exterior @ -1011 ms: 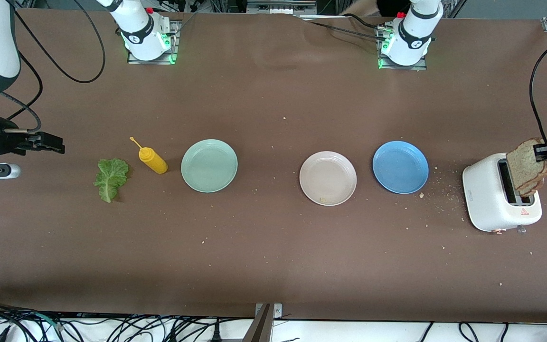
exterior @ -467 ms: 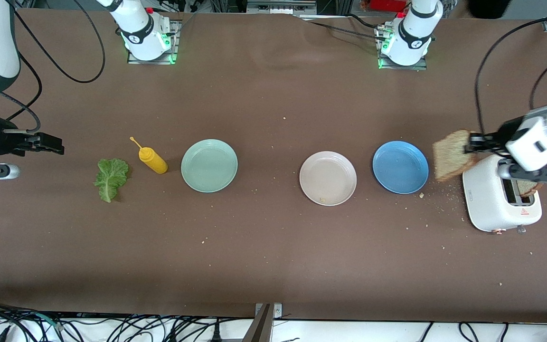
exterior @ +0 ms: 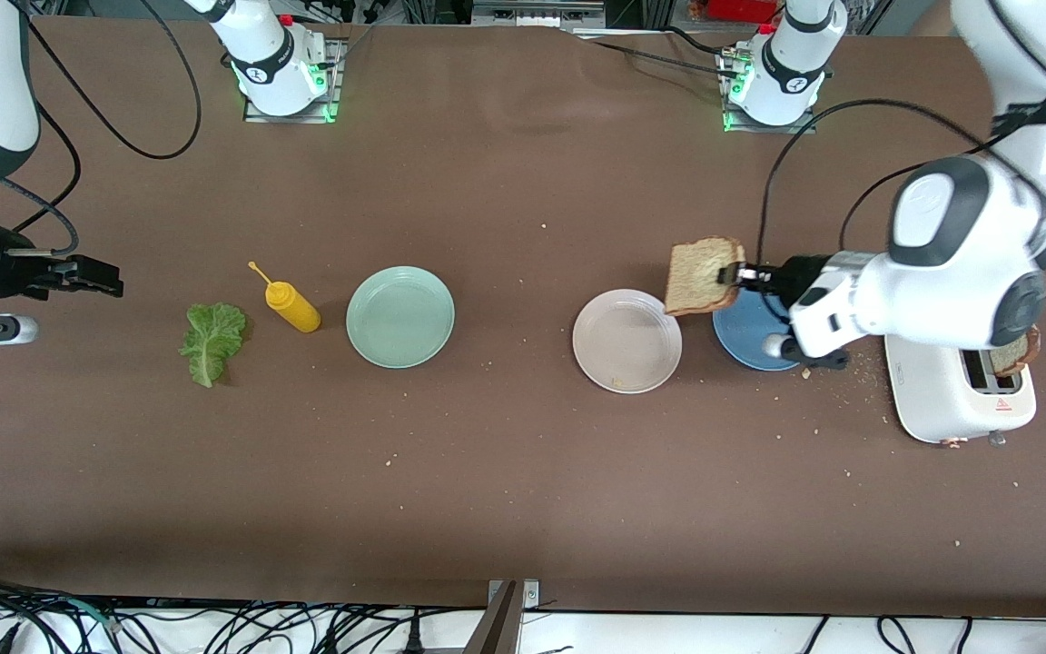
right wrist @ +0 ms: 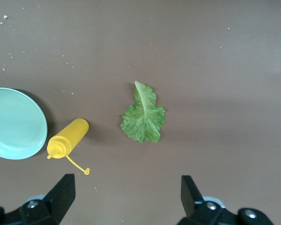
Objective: Make sandwich in beige plate with both arms
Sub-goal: 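Carry the bread slice with the left gripper over the beige plate, then lower the bread onto the beige plate and open the left gripper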
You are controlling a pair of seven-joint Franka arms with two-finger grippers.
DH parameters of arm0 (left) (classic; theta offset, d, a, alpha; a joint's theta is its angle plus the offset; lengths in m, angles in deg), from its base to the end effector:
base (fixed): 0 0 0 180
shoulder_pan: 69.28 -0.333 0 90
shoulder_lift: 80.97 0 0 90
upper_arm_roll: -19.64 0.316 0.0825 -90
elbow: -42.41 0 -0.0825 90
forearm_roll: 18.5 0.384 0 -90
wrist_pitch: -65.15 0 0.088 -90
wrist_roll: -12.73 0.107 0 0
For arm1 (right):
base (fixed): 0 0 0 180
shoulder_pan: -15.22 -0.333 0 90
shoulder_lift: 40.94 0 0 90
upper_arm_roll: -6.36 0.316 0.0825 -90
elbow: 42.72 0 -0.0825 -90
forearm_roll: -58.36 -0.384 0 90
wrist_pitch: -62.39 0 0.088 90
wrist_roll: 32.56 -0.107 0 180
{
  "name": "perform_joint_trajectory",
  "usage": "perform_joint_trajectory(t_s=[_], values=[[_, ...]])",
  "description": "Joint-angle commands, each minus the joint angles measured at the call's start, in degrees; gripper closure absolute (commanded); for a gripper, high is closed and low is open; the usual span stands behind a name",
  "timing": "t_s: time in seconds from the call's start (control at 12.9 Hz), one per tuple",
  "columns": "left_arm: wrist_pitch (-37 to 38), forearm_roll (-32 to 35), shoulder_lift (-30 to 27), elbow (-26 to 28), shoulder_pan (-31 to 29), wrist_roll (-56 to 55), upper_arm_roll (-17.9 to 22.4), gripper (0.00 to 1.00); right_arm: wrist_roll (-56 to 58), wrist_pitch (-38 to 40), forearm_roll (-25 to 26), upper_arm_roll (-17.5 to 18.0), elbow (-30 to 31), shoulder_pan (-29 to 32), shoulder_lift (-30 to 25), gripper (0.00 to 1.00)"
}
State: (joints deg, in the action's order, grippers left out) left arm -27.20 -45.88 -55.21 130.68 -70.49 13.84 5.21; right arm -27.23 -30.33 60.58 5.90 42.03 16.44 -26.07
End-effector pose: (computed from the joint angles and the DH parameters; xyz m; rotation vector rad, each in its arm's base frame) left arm 0.6201 -0.1722 0.3922 2.5415 -0.1717 -0.5540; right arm 0.6274 -0.0218 0.5177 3.1008 0.1055 -0.1905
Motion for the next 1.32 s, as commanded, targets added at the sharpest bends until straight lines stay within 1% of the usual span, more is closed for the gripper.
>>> perform_joint_trajectory(t_s=[0.0, 0.16, 0.39, 0.62, 0.78, 0.86, 0.93, 1.01, 1.09, 1.24], values=[[-5.45, -2.94, 5.33, -0.83, 2.08, 8.0, 0.55, 1.0, 0.3, -0.61, 0.41, -0.16, 0.59, -0.08, -0.02, 0.0], [-10.72, -3.74, 8.94, -0.74, 2.69, 13.45, 0.55, 1.0, 0.21, -0.61, 0.5, -0.16, 0.59, -0.17, -0.01, 0.0], [-16.7, -4.18, 13.25, -0.65, 3.75, 15.85, 0.46, 1.0, 0.3, -0.44, 0.41, -0.25, 0.59, -0.08, -0.01, 0.0], [-22.16, -8.74, 14.23, 2.77, 4.72, 19.7, 0.55, 1.0, 0.21, -0.44, 0.41, -0.25, 0.59, -0.08, -0.01, 0.0], [-22.43, -14.26, 14.32, 4.0, 4.37, 24.36, 0.55, 1.0, 0.21, -0.53, 0.41, -0.25, 0.59, -0.08, -0.01, 0.0], [-22.43, -15.24, 14.32, 4.18, 4.45, 25.94, 0.55, 1.0, 0.21, -0.53, 0.41, -0.25, 0.59, -0.08, -0.01, 0.0], [-22.43, -15.25, 14.41, 4.19, 4.37, 25.87, 0.63, 0.72, 0.21, -0.53, 0.41, -0.25, 0.59, -0.08, -0.01, 0.0], [-22.61, -15.25, 15.02, 4.1, 4.37, 26.05, 0.63, 0.09, 0.21, -0.53, 0.41, -0.25, 0.59, -0.08, -0.01, 0.0], [-22.61, -15.17, 15.11, 4.1, 4.1, 26.05, 0.63, 0.0, 0.21, -0.53, 0.41, -0.25, 0.59, -0.08, -0.01, 0.0], [-22.35, -14.73, 14.68, 4.1, 3.84, 25.27, 0.81, 0.0, 0.21, -0.53, 0.41, -0.25, 0.59, -0.08, -0.01, 0.0]])
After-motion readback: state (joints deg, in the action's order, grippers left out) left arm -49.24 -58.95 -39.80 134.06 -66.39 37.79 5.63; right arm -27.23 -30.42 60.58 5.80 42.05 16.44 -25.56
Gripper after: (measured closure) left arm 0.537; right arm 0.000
